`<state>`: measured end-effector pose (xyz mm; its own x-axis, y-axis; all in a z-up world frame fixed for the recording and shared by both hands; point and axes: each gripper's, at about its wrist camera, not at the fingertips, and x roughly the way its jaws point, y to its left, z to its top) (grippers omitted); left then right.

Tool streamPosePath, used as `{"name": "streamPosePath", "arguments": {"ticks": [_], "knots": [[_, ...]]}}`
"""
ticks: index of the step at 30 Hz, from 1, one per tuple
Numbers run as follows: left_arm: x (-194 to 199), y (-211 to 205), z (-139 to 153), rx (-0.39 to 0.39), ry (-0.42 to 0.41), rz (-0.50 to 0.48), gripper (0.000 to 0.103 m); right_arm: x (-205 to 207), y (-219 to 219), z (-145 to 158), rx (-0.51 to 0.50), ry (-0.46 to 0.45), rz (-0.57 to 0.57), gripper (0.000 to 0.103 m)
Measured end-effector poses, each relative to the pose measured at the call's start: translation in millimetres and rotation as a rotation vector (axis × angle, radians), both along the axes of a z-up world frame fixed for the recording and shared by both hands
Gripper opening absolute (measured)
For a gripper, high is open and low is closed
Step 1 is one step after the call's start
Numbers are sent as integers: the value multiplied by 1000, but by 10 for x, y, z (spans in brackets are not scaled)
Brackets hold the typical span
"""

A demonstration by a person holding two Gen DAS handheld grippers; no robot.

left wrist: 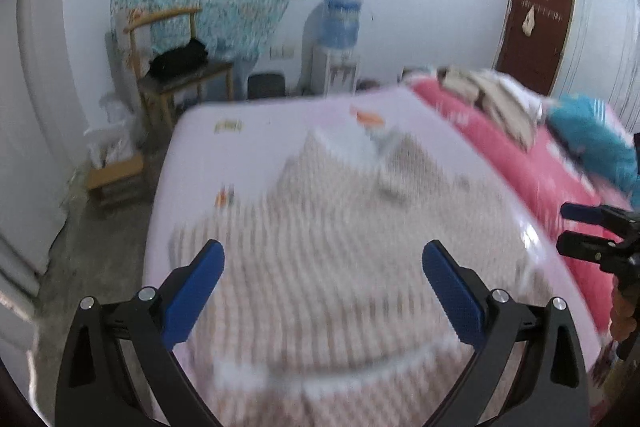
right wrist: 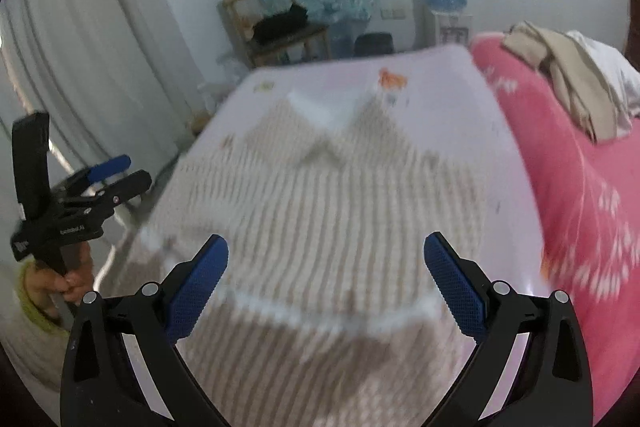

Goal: Fold large clothes
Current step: 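Grasp the coat collar with both grippers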

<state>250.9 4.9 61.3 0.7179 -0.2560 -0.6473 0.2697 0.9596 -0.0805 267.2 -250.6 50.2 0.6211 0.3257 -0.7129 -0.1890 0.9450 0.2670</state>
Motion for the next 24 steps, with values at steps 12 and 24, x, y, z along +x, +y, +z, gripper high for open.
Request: {"name": "streamPosePath", "arguments": {"ticks": [12, 24], "knots": [[2242, -472, -474, -81, 278, -47, 89, 1983, -190, -313, 129, 216, -11, 81], [2754, -559, -891, -94, 386, -5, 20, 2586, -34, -861, 137, 377, -10, 12]]}}
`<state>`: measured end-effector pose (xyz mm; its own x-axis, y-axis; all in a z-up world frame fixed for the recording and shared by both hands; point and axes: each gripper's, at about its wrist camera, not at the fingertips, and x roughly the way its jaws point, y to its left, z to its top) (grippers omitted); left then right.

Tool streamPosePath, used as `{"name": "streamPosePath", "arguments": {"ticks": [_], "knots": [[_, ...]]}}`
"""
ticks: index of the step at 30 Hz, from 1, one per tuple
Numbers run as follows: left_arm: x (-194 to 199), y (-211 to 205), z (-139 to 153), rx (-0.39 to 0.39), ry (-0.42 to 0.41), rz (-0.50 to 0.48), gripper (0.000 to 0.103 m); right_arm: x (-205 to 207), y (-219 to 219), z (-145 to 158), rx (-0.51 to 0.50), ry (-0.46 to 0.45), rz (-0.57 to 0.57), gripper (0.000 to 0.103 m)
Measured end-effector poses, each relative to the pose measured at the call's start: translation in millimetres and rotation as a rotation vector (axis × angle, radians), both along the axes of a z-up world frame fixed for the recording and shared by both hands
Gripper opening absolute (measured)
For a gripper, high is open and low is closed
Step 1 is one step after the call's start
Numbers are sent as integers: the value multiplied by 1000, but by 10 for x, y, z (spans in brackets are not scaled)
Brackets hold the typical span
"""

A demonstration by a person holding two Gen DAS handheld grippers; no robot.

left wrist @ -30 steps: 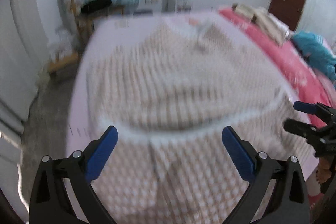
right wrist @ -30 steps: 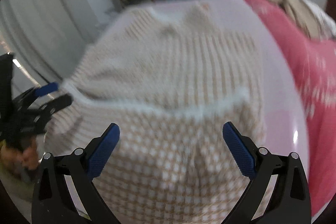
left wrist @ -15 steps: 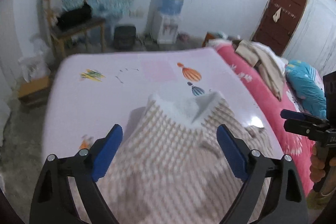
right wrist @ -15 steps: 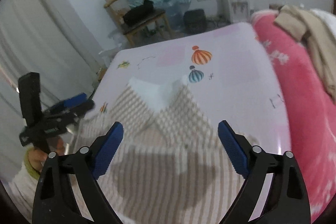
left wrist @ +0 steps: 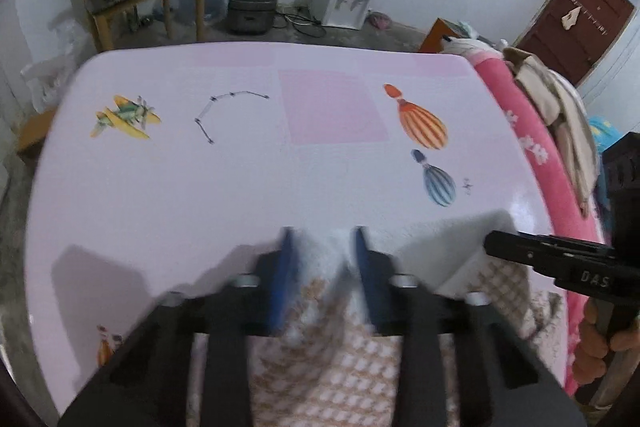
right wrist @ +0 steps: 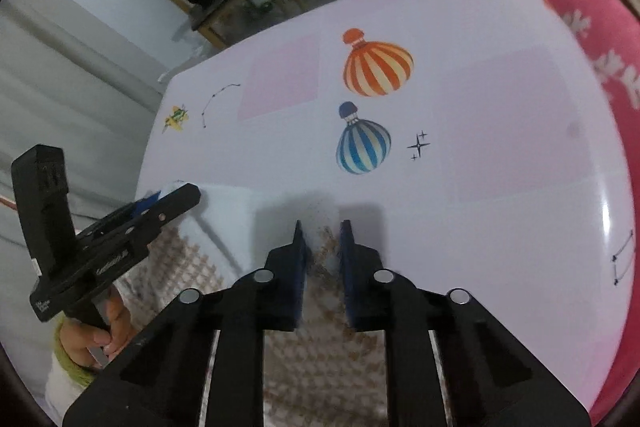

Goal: Fold large clothes
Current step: 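Grasp the coat collar with both grippers, then lift the collar with both grippers and fold it over toward the hem, then open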

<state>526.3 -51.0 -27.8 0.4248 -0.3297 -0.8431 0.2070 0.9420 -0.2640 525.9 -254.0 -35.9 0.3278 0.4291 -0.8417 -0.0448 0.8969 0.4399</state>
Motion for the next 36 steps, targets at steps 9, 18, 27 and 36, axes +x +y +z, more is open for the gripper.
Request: {"name": "streamPosePath", "arguments": {"ticks": [9, 18, 27, 36], "knots": [[-821, 189, 628, -44, -176, -132, 12, -901, 41, 605, -16, -165, 117, 11], [-1919, 371, 492, 67, -223, -280, 12, -1881, 53, 511, -48, -132, 182, 29], [-2088, 458, 263, 51, -182, -257, 19, -1666, 152, 773, 143, -205, 158, 33], [-2246, 936, 313, -98, -161, -175, 36, -1721, 544, -95, 48, -65, 215, 27]]}}
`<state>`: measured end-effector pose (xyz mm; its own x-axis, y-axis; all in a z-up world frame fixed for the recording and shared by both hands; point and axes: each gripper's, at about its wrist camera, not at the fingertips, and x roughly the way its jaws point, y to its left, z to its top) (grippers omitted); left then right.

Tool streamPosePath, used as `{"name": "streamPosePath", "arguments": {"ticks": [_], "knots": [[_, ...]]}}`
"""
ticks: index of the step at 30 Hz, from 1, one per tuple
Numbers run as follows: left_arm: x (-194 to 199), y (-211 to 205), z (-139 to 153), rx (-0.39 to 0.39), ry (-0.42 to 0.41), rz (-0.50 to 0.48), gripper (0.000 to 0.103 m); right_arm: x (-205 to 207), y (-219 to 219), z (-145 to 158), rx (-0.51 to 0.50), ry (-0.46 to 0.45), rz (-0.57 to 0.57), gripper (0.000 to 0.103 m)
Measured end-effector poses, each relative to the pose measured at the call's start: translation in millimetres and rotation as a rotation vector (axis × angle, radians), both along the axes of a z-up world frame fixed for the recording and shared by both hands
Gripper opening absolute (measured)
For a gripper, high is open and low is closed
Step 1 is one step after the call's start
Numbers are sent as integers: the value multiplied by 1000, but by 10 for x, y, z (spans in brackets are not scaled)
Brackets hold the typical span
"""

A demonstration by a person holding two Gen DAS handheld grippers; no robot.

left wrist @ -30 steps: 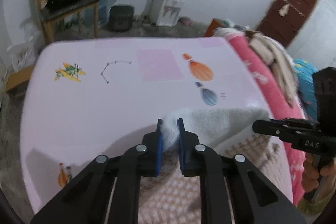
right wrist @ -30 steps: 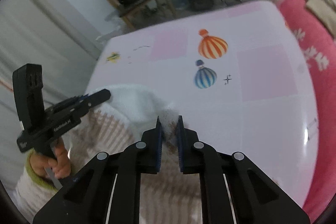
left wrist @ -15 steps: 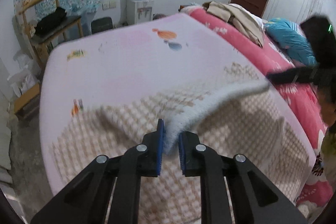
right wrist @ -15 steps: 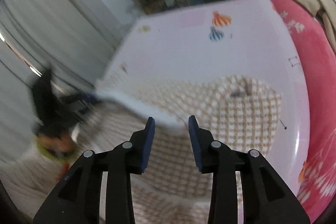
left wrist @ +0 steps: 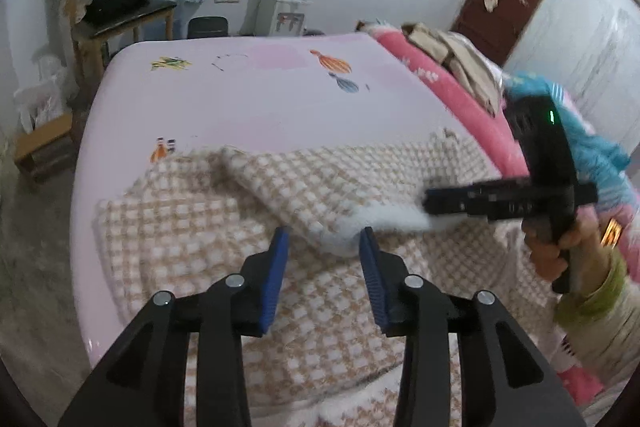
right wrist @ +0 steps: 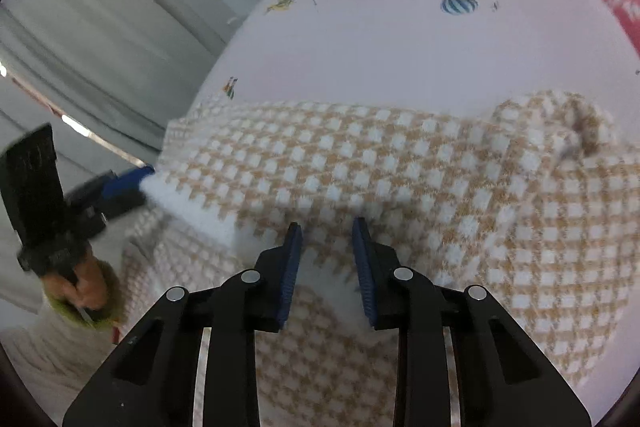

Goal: Fold large clothes
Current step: 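Lift the collar with both grippers and fold it over toward the hem, then open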

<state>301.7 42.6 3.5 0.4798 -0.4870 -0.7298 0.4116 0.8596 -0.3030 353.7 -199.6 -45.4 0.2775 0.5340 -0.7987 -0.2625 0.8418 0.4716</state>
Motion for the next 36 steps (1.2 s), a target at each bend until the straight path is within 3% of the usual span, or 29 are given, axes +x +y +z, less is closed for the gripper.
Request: {"name": "streamPosePath", "arguments": {"ticks": [3, 7, 9, 12, 15, 17, 21, 23, 25, 28, 29, 32, 33, 36], "knots": [[52, 57, 171, -78, -47, 9, 36, -58, 13, 111, -25, -1, 3, 27], [206, -101, 360, -115, -102, -3, 36, -47, -43, 474, -54, -115, -35, 27], [330, -279, 352, -116, -99, -31, 36, 65, -92, 550, -114, -152, -82, 28], [497, -544, 109, -13, -9, -62, 36, 160, -83, 389, -182, -127, -107, 28], [510, -729, -332, 186, 75, -84, 36, 95, -48, 159, -268, -116, -76, 27], [383, -676, -362, 189, 17, -101, 37, 63, -38, 199, -282, -117, -68, 27], [375, -501, -289, 166, 48, -90, 38, 38, -128, 323, -305, -87, -97, 27], [373, -438, -193, 158, 27, -75, 38, 112, -193, 357, -293, -110, -104, 29], [371, -408, -63, 145, -25, -69, 39, 200, -75, 426, -212, -134, -89, 34], [507, -420, 40, 116, -26, -27, 41, 348, 128, 398, -76, -116, -30, 36], [573, -461, 36, 116, -20, -19, 41, 374, 213, 371, -78, -121, -12, 36], [766, -568, -217, 228, 30, 24, 41, 503, 466, 114, -138, -96, 39, 37], [808, -553, -367, 240, 64, 25, 41, 521, 501, 6, -160, -103, 48, 37], [794, -545, -329, 220, 47, 24, 41, 521, 376, 45, -105, -72, 21, 37]]}}
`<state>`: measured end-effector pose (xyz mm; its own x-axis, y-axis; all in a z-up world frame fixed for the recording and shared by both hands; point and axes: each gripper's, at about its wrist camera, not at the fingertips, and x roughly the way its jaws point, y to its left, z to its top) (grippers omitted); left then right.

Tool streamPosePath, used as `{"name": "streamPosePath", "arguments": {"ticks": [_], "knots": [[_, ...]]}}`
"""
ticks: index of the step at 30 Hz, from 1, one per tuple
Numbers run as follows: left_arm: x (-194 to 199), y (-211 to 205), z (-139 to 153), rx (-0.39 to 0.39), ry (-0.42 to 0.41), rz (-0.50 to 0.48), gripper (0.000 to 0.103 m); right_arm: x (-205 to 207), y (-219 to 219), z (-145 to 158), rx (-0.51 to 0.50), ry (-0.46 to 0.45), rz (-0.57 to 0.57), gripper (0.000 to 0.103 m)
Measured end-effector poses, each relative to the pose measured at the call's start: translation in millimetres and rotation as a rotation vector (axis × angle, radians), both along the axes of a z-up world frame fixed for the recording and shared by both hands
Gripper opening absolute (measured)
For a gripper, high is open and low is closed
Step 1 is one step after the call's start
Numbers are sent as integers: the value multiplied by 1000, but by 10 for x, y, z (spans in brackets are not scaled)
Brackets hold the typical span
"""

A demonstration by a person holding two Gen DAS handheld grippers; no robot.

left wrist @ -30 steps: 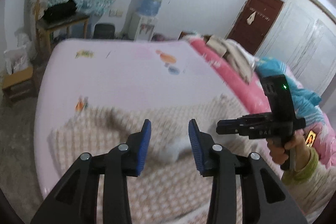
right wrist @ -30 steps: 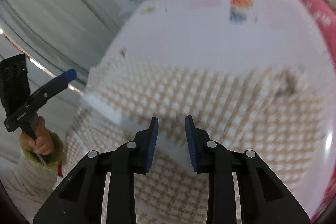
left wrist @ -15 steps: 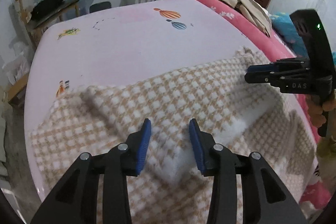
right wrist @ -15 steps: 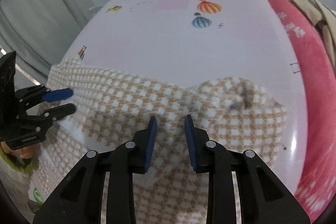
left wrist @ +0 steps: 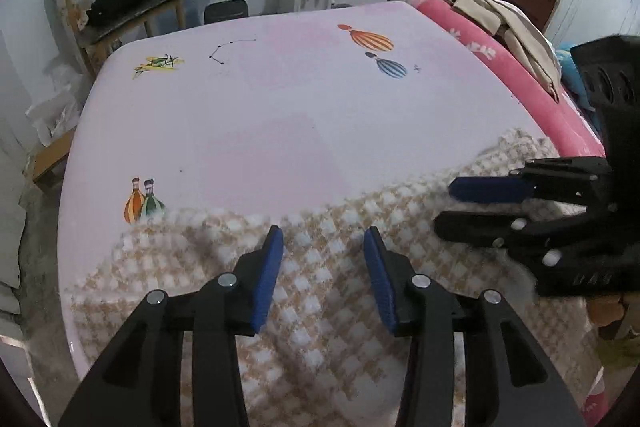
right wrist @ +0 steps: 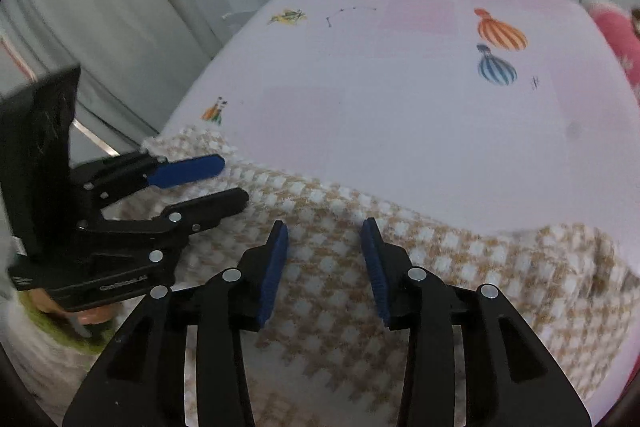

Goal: Fold large clothes
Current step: 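Lift the collar with both grippers and fold it over toward the hem, then open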

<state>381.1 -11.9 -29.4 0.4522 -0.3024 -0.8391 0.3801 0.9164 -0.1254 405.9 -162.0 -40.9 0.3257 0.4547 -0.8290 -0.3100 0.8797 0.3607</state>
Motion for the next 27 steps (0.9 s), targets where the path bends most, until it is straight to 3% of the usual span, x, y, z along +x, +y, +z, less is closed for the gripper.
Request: {"name": "streamPosePath", "arguments": {"ticks": [3, 6, 8, 10, 14, 16, 19, 24, 27], "knots": [[-123, 96, 136, -8, -25, -3, 41, -135, -182, 160, 30, -9, -23, 37], [-219, 82, 156, -36, -34, -46, 41, -251, -220, 157, -39, -43, -21, 40], [-199, -24, 5, 11, -3, -36, 42, -237, -151, 7, -85, -25, -19, 40], [-243, -89, -51, 35, -36, -34, 42, -253, -134, 6, -99, -59, -8, 40], [-380, -44, 121, 23, -47, -50, 42, -437, -207, 162, -121, -52, -42, 42], [-512, -25, 112, 62, -71, -78, 42, -581, -266, 173, -162, -78, -45, 45], [-562, -52, -33, 92, -73, -84, 43, -641, -283, -54, -205, -72, -40, 45], [-690, -48, 125, 139, -118, -74, 43, -802, -307, 134, -267, -116, -76, 46], [-686, -10, -15, 155, -72, -62, 46, -817, -399, -65, -286, -78, -94, 50]]}}
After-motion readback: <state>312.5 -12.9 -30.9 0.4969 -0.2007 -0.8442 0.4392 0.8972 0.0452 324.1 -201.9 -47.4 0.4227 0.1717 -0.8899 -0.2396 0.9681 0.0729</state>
